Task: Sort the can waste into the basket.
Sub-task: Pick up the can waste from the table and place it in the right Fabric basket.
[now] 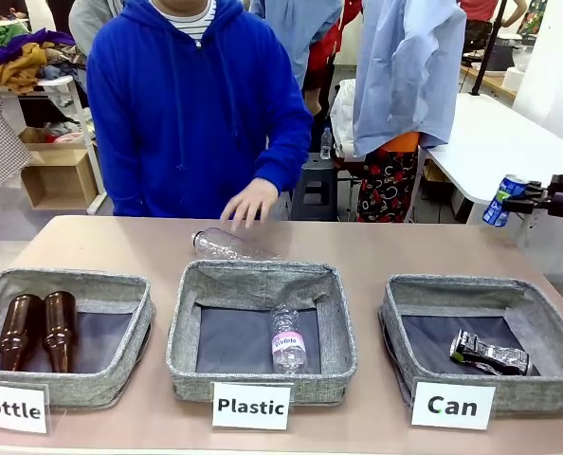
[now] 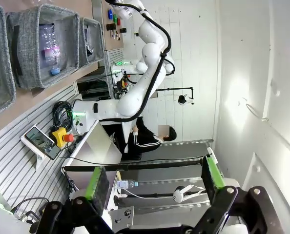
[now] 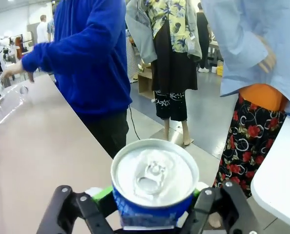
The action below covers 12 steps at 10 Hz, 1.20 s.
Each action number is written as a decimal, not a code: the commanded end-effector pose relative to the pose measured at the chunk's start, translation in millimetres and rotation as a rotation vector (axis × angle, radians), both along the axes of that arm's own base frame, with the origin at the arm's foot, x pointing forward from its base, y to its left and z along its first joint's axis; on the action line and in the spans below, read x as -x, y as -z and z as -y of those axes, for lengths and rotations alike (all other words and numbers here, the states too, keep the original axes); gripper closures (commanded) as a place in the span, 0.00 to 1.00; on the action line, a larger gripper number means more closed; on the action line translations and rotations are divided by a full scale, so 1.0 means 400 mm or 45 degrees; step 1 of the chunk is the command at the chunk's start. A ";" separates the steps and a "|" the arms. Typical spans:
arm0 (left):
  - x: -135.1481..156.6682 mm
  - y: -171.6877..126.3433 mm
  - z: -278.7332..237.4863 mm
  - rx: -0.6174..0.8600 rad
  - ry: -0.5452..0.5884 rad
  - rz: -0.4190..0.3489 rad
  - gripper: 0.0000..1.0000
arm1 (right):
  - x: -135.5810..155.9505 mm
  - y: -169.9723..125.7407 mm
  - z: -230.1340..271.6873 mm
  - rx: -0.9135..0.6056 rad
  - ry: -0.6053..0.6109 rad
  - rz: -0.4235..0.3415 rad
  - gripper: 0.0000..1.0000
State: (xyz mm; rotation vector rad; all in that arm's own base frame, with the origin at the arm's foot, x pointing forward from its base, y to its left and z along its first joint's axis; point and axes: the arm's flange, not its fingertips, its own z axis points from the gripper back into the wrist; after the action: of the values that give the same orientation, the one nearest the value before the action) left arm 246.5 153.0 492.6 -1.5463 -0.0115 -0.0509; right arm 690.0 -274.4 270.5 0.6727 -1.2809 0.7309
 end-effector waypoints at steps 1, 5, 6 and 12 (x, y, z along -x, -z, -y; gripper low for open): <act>0.001 -0.011 -0.004 0.018 -0.009 -0.011 0.00 | 0.083 -0.107 -0.054 0.020 0.001 -0.082 1.00; 0.001 -0.011 -0.004 0.018 -0.009 -0.011 0.00 | 0.288 -0.385 -0.225 0.275 -0.210 -0.326 1.00; 0.001 -0.011 -0.004 0.018 -0.009 -0.011 0.00 | 0.346 -0.417 -0.285 0.382 -0.238 -0.405 1.00; 0.001 -0.011 -0.004 0.018 -0.009 -0.011 0.00 | 0.672 -0.255 -0.510 1.074 -0.645 -0.648 1.00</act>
State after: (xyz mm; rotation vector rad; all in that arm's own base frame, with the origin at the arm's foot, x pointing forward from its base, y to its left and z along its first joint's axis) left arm 246.4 153.8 493.1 -1.5464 -0.0134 -0.0507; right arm 429.3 -65.0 370.2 0.4700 -0.2512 1.2446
